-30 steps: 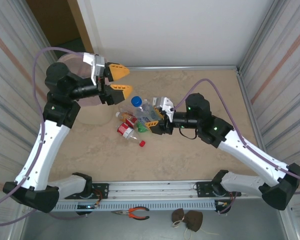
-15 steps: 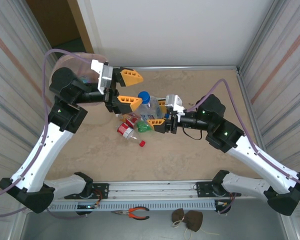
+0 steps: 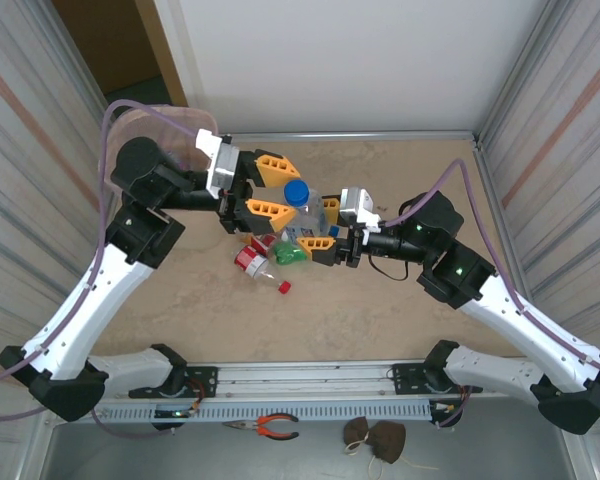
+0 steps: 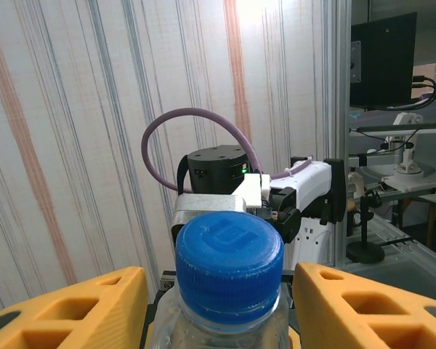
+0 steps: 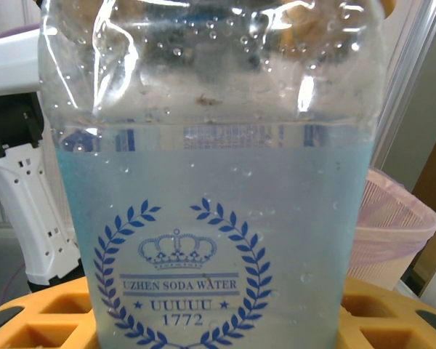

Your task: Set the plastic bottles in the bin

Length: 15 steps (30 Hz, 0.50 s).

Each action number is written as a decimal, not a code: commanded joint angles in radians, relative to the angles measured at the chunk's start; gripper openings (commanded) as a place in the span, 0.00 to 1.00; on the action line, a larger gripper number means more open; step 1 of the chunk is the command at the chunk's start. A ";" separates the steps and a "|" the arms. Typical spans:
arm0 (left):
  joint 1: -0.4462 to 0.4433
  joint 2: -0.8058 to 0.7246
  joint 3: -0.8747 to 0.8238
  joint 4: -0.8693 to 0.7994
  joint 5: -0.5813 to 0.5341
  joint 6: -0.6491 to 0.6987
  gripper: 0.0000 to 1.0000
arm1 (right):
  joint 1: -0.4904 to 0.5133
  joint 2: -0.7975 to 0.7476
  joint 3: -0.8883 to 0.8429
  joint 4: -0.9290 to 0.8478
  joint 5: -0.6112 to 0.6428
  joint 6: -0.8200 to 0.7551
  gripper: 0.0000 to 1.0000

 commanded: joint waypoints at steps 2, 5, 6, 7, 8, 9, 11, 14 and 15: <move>-0.012 -0.003 0.038 0.025 0.013 0.018 0.55 | 0.008 0.000 0.033 0.011 0.004 0.010 0.50; -0.014 -0.005 0.040 0.027 0.009 0.018 0.57 | 0.009 0.005 0.031 0.009 0.006 0.007 0.50; -0.015 -0.006 0.041 0.027 0.008 0.017 0.57 | 0.008 0.007 0.032 0.006 0.009 0.003 0.51; -0.016 -0.005 0.041 0.027 0.007 0.019 0.57 | 0.008 0.010 0.031 0.003 0.011 0.003 0.51; -0.016 -0.005 0.041 0.027 0.006 0.016 0.57 | 0.009 0.012 0.032 0.001 0.011 0.002 0.51; -0.016 -0.005 0.042 0.027 0.008 0.018 0.57 | 0.008 0.014 0.033 -0.001 0.010 0.002 0.51; -0.018 -0.003 0.039 0.029 0.006 0.019 0.56 | 0.008 0.015 0.032 0.000 0.009 0.003 0.51; -0.023 0.001 0.039 0.031 0.011 0.016 0.52 | 0.008 0.015 0.032 0.004 0.010 0.003 0.51; -0.024 0.003 0.041 0.033 0.012 0.016 0.50 | 0.010 0.015 0.032 0.004 0.012 0.003 0.50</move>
